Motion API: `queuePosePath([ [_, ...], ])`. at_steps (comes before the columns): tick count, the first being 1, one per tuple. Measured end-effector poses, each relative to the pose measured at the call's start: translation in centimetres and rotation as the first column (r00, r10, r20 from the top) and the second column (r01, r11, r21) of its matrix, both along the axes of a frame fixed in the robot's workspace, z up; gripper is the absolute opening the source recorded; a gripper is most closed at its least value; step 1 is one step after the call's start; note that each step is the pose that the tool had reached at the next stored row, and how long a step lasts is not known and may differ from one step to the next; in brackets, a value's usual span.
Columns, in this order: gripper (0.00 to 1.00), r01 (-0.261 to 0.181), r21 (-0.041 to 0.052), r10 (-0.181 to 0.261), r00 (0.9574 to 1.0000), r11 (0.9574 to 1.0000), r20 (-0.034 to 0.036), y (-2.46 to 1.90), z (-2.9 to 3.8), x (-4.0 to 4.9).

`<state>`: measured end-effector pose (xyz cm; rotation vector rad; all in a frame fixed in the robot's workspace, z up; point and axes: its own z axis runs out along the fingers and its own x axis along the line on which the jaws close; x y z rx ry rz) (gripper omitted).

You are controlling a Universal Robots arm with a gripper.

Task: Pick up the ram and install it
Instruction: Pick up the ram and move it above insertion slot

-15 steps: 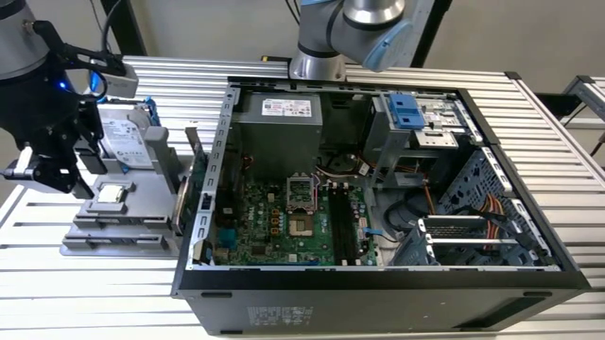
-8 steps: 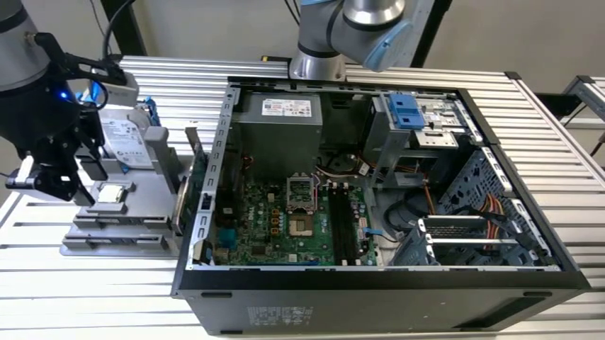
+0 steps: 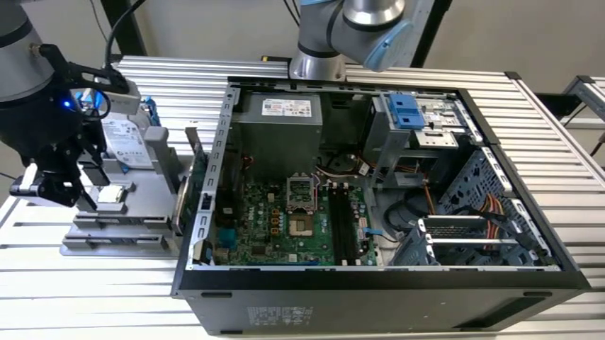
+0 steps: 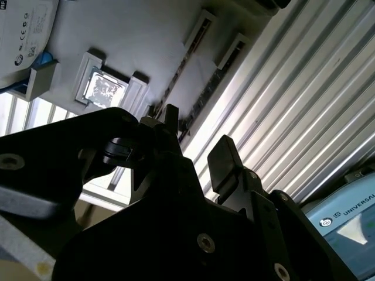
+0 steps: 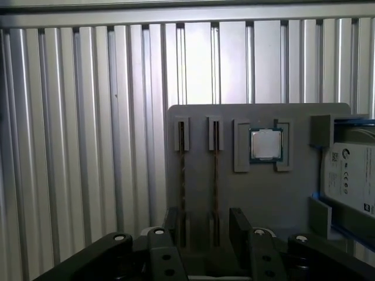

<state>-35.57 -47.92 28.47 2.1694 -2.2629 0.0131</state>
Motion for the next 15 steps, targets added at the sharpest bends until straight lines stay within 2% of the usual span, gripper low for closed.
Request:
queuePosePath([
  [15, 1.0, 0.005, 0.0, -0.005, 1.0, 1.0, -0.0001, 0.0, -1.66, -0.01],
])
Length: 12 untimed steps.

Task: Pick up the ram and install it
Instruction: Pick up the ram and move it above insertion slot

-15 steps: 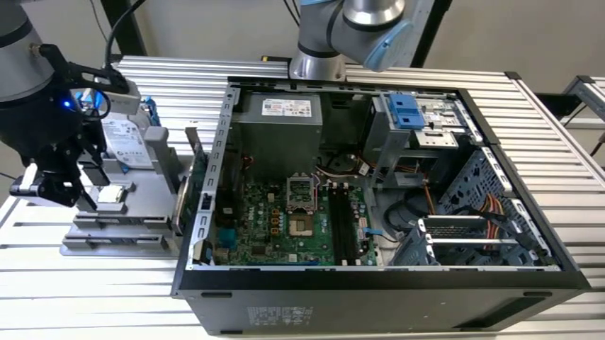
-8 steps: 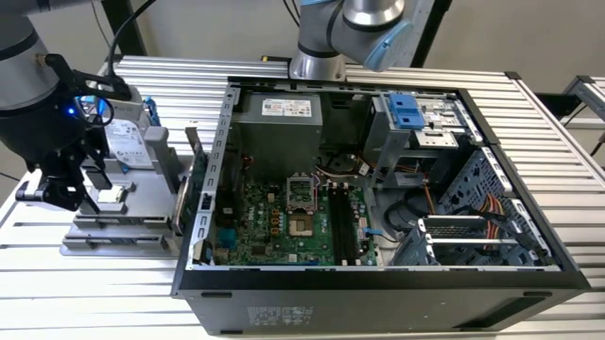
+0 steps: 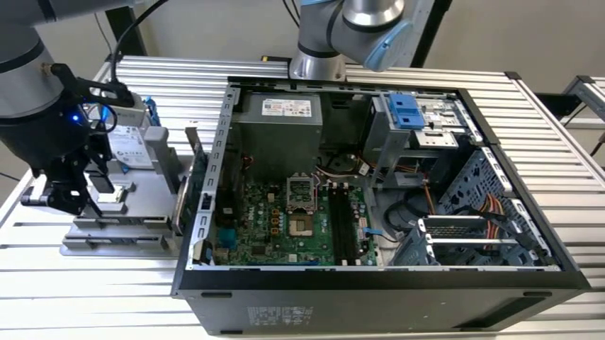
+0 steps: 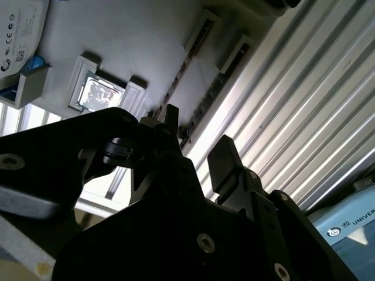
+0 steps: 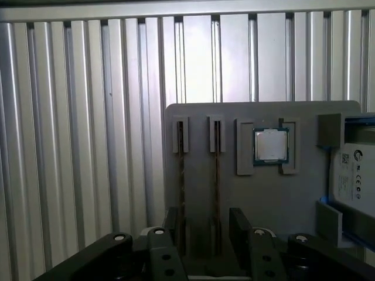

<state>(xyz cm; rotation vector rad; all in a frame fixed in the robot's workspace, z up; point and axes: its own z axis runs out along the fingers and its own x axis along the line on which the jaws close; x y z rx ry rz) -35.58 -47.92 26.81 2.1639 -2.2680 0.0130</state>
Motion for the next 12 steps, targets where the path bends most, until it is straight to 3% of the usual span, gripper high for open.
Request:
queuePosePath([
  [9, 1.0, 0.0, 0.0, 0.0, 1.0, 1.0, -0.0001, -0.1, -1.07, 0.0],
  [12, 1.0, 0.0, -0.0001, 0.0, 1.0, 1.0, -0.0003, -0.32, -1.41, 0.0],
])
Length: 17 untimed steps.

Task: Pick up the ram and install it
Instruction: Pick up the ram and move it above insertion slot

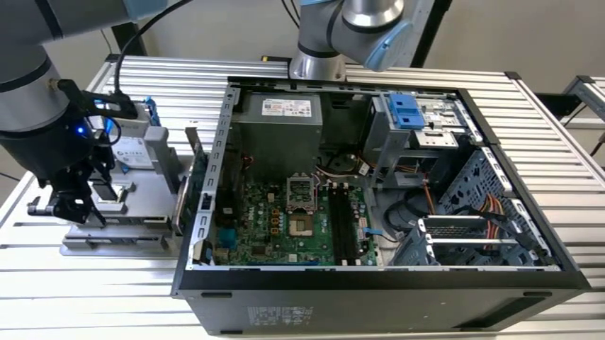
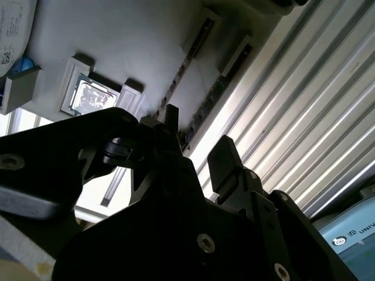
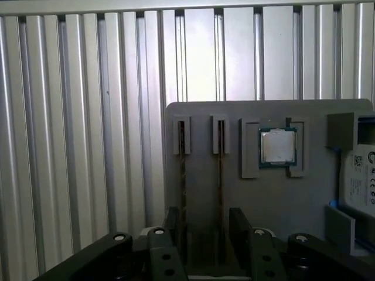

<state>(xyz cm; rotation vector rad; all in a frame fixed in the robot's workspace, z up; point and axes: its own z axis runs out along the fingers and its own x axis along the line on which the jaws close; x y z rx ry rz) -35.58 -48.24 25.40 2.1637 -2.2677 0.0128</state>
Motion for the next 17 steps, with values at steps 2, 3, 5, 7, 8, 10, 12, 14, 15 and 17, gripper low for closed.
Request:
queuePosePath([
  [2, 1.0, 0.0, 0.0, 0.0, 1.0, 1.0, 0.0, -0.22, -0.21, 0.0],
  [3, 1.0, 0.0, 0.0001, 0.0, 1.0, 1.0, 0.0, -0.31, -0.32, 0.0],
  [5, 1.0, 0.0, 0.0001, 0.0, 1.0, 1.0, -0.0001, -0.49, -0.55, 0.0],
  [7, 1.0, 0.0, 0.0001, 0.0, 1.0, 1.0, -0.0001, -0.68, -0.77, 0.0],
  [8, 1.0, 0.0, 0.0, 0.0, 1.0, 1.0, -0.0002, -0.78, -0.87, 0.0],
  [10, 1.0, 0.0, 0.0002, 0.0, 1.0, 1.0, -0.0003, -0.97, -1.09, 0.0],
  [12, 1.0, 0.0, 0.0002, 0.0, 1.0, 1.0, -0.0003, -1.11, -1.31, 0.0],
  [14, 1.0, 0.0, 0.0002, 0.0, 1.0, 1.0, -0.0004, -1.23, -1.55, 0.0],
  [15, 1.0, 0.0, 0.0001, 0.0, 1.0, 1.0, -0.0005, -1.3, -1.65, 0.0],
  [17, 1.0, 0.0, 0.0001, 0.0, 1.0, 1.0, -0.0004, -1.42, -1.89, 0.0],
])
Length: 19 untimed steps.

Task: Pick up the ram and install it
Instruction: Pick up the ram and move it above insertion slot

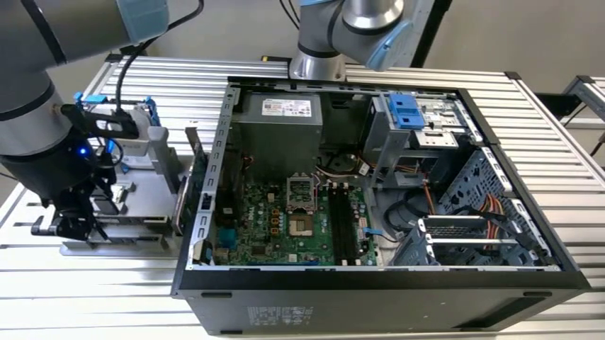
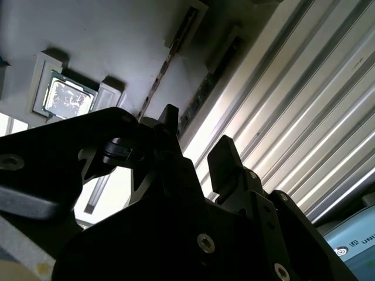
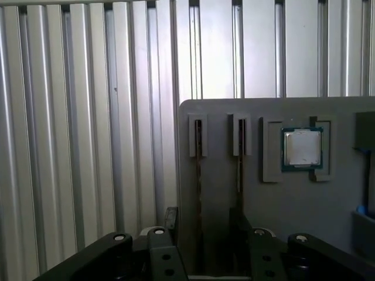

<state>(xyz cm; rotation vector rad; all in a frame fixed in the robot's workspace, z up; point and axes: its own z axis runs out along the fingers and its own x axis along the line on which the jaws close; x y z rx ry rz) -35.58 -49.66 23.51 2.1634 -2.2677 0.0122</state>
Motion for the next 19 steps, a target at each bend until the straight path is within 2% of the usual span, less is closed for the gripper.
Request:
queuePosePath([
  [5, 1.0, 0.0, -0.0001, 0.0, 1.0, 1.0, -0.0001, -0.14, -0.64, -0.01],
  [19, 1.0, 0.023, -0.0001, -0.023, 0.9997, 0.9997, -0.0001, -0.15, -2.72, 0.0],
])
